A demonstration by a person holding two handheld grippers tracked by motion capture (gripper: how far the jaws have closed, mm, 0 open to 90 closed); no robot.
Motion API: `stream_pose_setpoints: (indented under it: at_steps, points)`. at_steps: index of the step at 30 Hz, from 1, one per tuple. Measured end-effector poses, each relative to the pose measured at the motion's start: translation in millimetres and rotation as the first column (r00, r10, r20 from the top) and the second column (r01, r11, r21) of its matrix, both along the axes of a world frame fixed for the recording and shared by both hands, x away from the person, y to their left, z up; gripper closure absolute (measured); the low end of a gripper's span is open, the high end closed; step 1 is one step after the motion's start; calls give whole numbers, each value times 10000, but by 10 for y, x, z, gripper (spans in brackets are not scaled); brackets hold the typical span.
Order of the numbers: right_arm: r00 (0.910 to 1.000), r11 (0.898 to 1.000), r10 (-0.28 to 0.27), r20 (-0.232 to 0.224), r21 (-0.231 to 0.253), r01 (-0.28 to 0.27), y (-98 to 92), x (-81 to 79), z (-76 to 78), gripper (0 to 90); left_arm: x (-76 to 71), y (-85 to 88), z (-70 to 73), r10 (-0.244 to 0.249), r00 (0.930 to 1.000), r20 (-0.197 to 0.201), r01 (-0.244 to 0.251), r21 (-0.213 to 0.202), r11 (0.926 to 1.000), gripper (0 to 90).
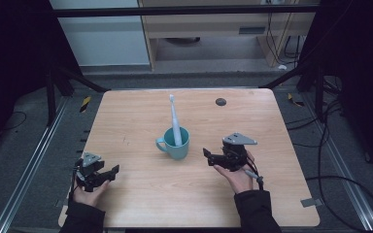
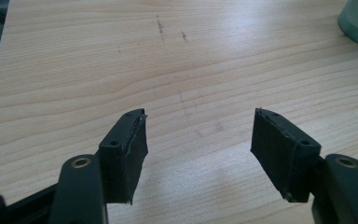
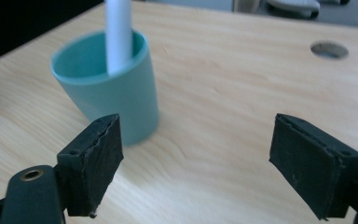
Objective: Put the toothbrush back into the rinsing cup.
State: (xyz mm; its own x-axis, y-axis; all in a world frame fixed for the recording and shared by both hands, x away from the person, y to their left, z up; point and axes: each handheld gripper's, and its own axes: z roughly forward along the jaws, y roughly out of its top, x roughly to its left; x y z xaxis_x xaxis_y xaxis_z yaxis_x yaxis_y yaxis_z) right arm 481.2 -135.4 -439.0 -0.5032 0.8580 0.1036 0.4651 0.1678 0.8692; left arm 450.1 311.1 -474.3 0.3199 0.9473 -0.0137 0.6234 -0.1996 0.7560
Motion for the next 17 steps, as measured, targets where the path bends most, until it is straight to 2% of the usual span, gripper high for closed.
stream_pose_setpoints:
  at_steps: [6,8,10,15,17]
  points:
    - [9988,9966,-257,-406,-790,224,-211,-73,-122,146,1,-1,-12,-65,10000,51,65,-38,10000,330]
    - [9988,9952,-392,-303,-913,363,-279,-106,-131,147,1,5,-11,-77,10000,63,77,-15,10000,326]
    - [9979,9950,-478,-438,-903,437,-342,-138,-151,146,1,5,-13,-68,10000,59,68,-8,10000,321]
    - [9963,9857,-706,-491,-1565,621,-506,-216,-188,132,4,0,-20,-95,9999,32,95,61,9999,311]
    - [9953,9835,-860,-440,-1633,778,-584,-256,-198,132,7,0,-23,-83,10000,24,83,77,9999,307]
